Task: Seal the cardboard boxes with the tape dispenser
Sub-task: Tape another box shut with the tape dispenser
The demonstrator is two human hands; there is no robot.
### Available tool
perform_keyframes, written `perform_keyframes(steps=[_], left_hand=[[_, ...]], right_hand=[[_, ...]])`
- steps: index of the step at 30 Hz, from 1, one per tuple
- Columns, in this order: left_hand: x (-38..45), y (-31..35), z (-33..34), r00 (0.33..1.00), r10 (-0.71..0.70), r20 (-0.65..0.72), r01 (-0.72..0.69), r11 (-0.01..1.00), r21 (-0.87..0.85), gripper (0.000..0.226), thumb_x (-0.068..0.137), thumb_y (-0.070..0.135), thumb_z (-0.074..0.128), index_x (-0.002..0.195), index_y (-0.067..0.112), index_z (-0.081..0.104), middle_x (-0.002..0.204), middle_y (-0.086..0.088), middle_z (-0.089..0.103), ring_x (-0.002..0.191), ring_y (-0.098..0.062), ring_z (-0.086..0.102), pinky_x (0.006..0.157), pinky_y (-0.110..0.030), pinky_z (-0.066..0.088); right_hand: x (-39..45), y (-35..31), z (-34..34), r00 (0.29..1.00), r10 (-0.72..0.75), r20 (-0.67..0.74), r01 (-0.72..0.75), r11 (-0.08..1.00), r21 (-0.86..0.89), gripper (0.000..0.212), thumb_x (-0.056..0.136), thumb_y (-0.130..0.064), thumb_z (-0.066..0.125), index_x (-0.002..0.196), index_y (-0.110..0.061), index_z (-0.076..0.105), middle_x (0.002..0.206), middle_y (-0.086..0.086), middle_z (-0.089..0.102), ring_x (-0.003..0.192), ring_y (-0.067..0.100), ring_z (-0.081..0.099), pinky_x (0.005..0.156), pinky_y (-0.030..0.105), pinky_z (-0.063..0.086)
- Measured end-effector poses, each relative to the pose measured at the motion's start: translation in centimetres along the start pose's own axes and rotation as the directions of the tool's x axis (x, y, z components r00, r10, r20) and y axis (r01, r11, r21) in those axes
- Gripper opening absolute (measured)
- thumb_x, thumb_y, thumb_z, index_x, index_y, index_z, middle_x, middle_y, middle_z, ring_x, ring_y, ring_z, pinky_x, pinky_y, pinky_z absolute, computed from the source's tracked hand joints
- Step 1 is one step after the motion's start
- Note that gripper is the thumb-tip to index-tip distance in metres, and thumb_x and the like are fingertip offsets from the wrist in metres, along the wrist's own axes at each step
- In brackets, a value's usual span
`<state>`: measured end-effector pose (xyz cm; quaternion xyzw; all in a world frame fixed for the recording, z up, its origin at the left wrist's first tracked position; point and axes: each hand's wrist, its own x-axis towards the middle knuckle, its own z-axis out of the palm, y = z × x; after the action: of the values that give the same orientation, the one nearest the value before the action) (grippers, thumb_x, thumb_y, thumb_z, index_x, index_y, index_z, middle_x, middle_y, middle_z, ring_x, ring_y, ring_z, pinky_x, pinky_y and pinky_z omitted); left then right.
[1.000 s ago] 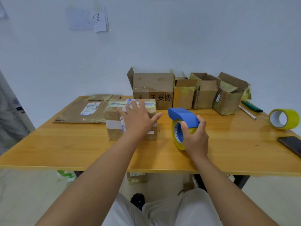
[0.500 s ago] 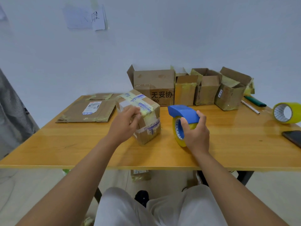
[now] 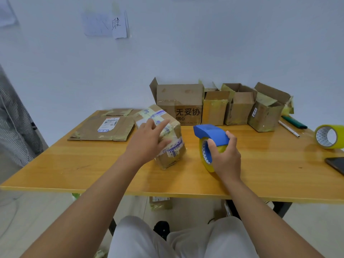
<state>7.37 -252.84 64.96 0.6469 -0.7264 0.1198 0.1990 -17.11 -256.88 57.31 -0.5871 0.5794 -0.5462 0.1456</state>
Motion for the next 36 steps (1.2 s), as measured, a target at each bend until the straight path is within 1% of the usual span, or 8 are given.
perform_keyframes(steps=[8, 12, 17, 20, 22, 27, 30, 36], left_hand=[[-3.4, -3.6, -1.9, 0.992, -0.105, 0.076, 0.101, 0.993, 0.054, 0.100, 0.088, 0.030, 0.072, 0.143, 0.065, -0.004, 0.156, -0.004, 0.012, 0.087, -0.019, 0.058, 0.058, -0.027, 0.046], [-3.7, -5.2, -1.5, 0.979, -0.145, 0.146, 0.138, 0.989, 0.055, 0.064, 0.084, 0.021, 0.073, 0.132, 0.041, 0.035, 0.155, 0.002, 0.018, 0.091, -0.021, 0.062, 0.062, -0.031, 0.053], [-3.7, -6.1, -0.2, 0.977, -0.159, 0.141, 0.167, 0.985, -0.045, 0.041, 0.090, 0.017, 0.064, 0.122, 0.024, 0.040, 0.142, 0.001, 0.042, 0.091, -0.019, 0.056, 0.065, -0.029, 0.048], [-3.2, -5.7, 1.0, 0.975, -0.142, 0.170, 0.117, 0.982, 0.149, 0.066, 0.091, 0.036, 0.064, 0.144, 0.019, 0.028, 0.158, -0.006, 0.027, 0.144, -0.034, 0.026, 0.117, -0.042, 0.026], [-2.4, -4.5, 1.2, 0.982, -0.090, 0.168, 0.057, 0.980, 0.191, 0.089, 0.085, 0.050, 0.068, 0.154, 0.024, 0.018, 0.164, -0.003, 0.014, 0.152, -0.029, 0.006, 0.122, -0.042, 0.007], [-0.4, -3.1, 2.1, 0.993, -0.039, 0.110, 0.008, 0.964, 0.265, 0.078, 0.087, 0.056, 0.064, 0.150, 0.036, 0.023, 0.148, 0.002, 0.042, 0.131, -0.022, 0.043, 0.086, -0.033, 0.043], [-0.2, -3.3, 2.1, 0.995, -0.087, 0.045, 0.074, 0.970, 0.233, 0.067, 0.091, 0.055, 0.059, 0.148, 0.036, 0.030, 0.139, 0.006, 0.051, 0.119, -0.019, 0.052, 0.062, -0.028, 0.035], [-1.9, -4.7, 2.4, 0.928, -0.351, -0.127, 0.275, 0.873, -0.403, 0.044, 0.086, 0.050, 0.068, 0.124, 0.034, 0.052, 0.102, 0.018, 0.063, 0.081, -0.005, 0.059, 0.053, -0.027, 0.037]], right_hand=[[0.2, 0.0, 0.0, 1.000, 0.011, 0.024, -0.011, 1.000, -0.006, 0.067, 0.090, -0.058, 0.059, 0.143, -0.024, 0.036, 0.117, 0.001, 0.058, 0.101, 0.023, 0.058, 0.072, 0.032, 0.043], [0.3, -0.2, 0.2, 0.999, 0.009, 0.032, -0.009, 1.000, -0.018, 0.067, 0.090, -0.058, 0.059, 0.143, -0.024, 0.036, 0.109, -0.004, 0.053, 0.095, 0.019, 0.054, 0.070, 0.031, 0.041], [0.3, -0.2, 0.2, 1.000, 0.010, 0.028, -0.009, 1.000, -0.027, 0.066, 0.090, -0.059, 0.058, 0.142, -0.026, 0.036, 0.106, -0.006, 0.052, 0.092, 0.019, 0.056, 0.066, 0.032, 0.044], [0.4, -0.2, 0.3, 0.999, 0.011, 0.030, -0.010, 1.000, -0.029, 0.066, 0.089, -0.059, 0.059, 0.142, -0.026, 0.035, 0.106, -0.005, 0.053, 0.093, 0.020, 0.057, 0.068, 0.035, 0.048], [0.4, -0.2, 0.3, 0.999, 0.020, 0.037, -0.019, 0.999, -0.033, 0.066, 0.090, -0.059, 0.059, 0.142, -0.027, 0.035, 0.107, -0.005, 0.053, 0.095, 0.020, 0.057, 0.071, 0.036, 0.050], [0.4, -0.2, 0.3, 0.999, 0.023, 0.037, -0.021, 0.998, -0.054, 0.067, 0.090, -0.060, 0.058, 0.143, -0.027, 0.034, 0.109, -0.003, 0.055, 0.094, 0.020, 0.058, 0.065, 0.032, 0.048], [0.4, -0.2, 0.2, 0.999, 0.022, 0.038, -0.020, 0.998, -0.052, 0.067, 0.090, -0.060, 0.058, 0.143, -0.027, 0.034, 0.108, -0.002, 0.057, 0.092, 0.019, 0.059, 0.063, 0.032, 0.050], [0.4, -0.4, 0.2, 0.999, 0.023, 0.038, -0.021, 0.999, -0.048, 0.068, 0.090, -0.060, 0.059, 0.143, -0.026, 0.035, 0.109, -0.003, 0.057, 0.094, 0.020, 0.059, 0.068, 0.037, 0.053]])
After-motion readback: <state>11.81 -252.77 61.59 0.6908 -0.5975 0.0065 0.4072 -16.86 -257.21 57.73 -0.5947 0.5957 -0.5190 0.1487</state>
